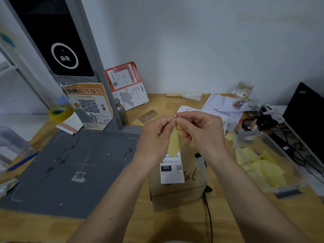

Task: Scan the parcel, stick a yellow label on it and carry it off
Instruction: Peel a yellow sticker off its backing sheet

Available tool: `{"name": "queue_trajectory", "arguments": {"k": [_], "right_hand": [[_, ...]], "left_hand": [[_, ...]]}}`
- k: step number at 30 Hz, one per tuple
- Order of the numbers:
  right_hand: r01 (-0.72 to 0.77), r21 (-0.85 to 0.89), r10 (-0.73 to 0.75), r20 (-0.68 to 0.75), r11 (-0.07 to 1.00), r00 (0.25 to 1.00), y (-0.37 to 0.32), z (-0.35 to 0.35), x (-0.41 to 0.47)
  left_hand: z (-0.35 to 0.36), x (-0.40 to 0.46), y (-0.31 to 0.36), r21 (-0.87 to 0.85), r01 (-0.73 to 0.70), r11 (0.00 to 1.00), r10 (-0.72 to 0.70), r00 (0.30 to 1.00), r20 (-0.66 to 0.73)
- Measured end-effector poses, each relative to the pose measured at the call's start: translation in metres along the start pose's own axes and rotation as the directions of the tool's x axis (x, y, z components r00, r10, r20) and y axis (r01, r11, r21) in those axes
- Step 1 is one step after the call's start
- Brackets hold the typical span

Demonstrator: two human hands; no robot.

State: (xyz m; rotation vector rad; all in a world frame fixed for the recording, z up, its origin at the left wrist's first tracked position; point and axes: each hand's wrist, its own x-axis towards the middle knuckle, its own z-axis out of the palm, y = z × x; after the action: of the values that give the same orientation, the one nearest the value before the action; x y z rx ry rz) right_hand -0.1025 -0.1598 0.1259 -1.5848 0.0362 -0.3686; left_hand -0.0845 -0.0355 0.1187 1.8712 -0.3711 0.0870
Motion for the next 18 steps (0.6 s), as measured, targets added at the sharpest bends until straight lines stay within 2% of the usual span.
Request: {"name": "queue_trajectory", "arguments": {"k": [18], "right_hand": [[-0.008,-0.007,0.008,-0.034,1.000,0.999,0.0019,0.0025,0.0022]], "left_hand": [[-0.0022,0.0031,-0.0006,-0.005,0.006,1.000,-0.006,1.000,0.004]]}}
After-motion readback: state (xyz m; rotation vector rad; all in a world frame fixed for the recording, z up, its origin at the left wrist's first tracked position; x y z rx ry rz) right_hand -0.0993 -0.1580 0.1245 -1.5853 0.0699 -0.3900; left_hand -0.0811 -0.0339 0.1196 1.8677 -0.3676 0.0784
